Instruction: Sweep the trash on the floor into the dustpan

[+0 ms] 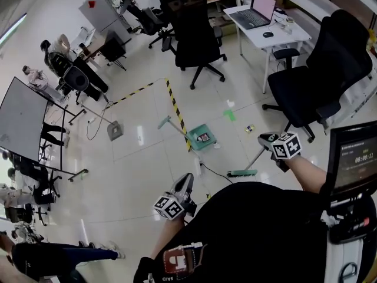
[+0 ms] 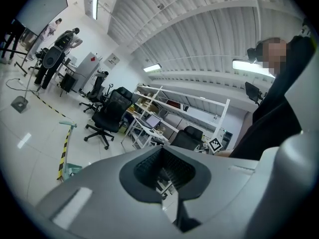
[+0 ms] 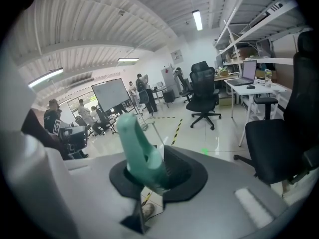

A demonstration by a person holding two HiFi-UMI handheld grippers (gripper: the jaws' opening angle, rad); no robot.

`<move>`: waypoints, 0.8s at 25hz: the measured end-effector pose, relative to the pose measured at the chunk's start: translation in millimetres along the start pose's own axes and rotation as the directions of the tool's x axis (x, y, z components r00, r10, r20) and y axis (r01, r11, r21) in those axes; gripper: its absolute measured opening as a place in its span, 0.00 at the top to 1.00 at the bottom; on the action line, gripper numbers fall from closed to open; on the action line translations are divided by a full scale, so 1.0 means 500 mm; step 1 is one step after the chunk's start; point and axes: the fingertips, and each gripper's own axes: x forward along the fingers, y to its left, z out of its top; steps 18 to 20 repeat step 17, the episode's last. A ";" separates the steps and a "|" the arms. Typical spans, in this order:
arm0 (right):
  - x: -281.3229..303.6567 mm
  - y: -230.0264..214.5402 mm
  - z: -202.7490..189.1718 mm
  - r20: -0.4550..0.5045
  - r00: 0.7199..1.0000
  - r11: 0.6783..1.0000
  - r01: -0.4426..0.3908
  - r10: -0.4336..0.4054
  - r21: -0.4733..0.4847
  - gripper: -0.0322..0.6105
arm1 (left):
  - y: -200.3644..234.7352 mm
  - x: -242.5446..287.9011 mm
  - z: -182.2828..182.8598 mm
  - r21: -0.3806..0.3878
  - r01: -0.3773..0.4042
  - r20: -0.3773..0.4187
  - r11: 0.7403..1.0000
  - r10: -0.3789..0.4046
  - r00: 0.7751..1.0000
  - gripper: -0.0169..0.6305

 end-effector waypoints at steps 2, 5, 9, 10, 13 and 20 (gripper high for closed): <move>-0.007 -0.020 -0.013 -0.009 1.000 1.000 -0.005 0.005 0.001 0.89 | -0.021 0.019 -0.013 0.011 0.005 -0.008 1.000 -0.005 1.000 0.98; -0.016 -0.042 -0.030 -0.018 1.000 1.000 -0.006 0.006 0.006 0.89 | -0.029 0.032 -0.026 0.011 0.001 -0.005 1.000 -0.001 1.000 0.98; -0.025 -0.040 -0.025 -0.014 1.000 1.000 -0.007 0.007 -0.004 0.89 | -0.022 0.030 -0.022 0.013 0.001 0.006 1.000 -0.001 1.000 0.98; -0.026 -0.036 -0.021 -0.011 1.000 1.000 -0.007 0.007 -0.008 0.89 | -0.021 0.029 -0.018 0.014 0.003 0.008 1.000 -0.003 1.000 0.98; -0.033 -0.029 -0.013 -0.005 1.000 1.000 -0.004 0.004 -0.023 0.89 | -0.027 0.028 -0.012 0.018 0.011 0.011 1.000 -0.011 1.000 0.98; -0.035 -0.029 -0.010 0.002 1.000 0.999 -0.002 0.003 -0.035 0.89 | -0.029 0.029 -0.013 0.019 0.014 0.010 1.000 -0.015 1.000 0.98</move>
